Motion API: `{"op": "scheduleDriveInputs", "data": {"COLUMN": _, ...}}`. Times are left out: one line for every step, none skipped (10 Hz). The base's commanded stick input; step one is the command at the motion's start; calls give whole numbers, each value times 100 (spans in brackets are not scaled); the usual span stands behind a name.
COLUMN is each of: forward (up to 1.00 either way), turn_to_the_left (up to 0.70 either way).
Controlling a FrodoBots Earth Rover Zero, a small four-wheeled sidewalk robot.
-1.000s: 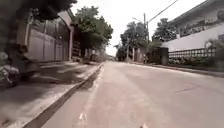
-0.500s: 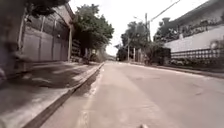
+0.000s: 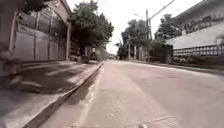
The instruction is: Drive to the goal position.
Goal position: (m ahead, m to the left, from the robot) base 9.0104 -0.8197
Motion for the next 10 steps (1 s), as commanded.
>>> {"op": "scheduleDriveInputs", "data": {"forward": 70, "turn_to_the_left": 0}}
{"op": "scheduleDriveInputs", "data": {"forward": 70, "turn_to_the_left": 0}}
{"op": "scheduleDriveInputs", "data": {"forward": 70, "turn_to_the_left": 0}}
{"op": "scheduleDriveInputs", "data": {"forward": 70, "turn_to_the_left": 0}}
{"op": "scheduleDriveInputs", "data": {"forward": 70, "turn_to_the_left": 0}}
{"op": "scheduleDriveInputs", "data": {"forward": 70, "turn_to_the_left": 0}}
{"op": "scheduleDriveInputs", "data": {"forward": 70, "turn_to_the_left": 0}}
{"op": "scheduleDriveInputs", "data": {"forward": 70, "turn_to_the_left": 0}}
{"op": "scheduleDriveInputs", "data": {"forward": 70, "turn_to_the_left": 0}}
{"op": "scheduleDriveInputs", "data": {"forward": 70, "turn_to_the_left": 1}}
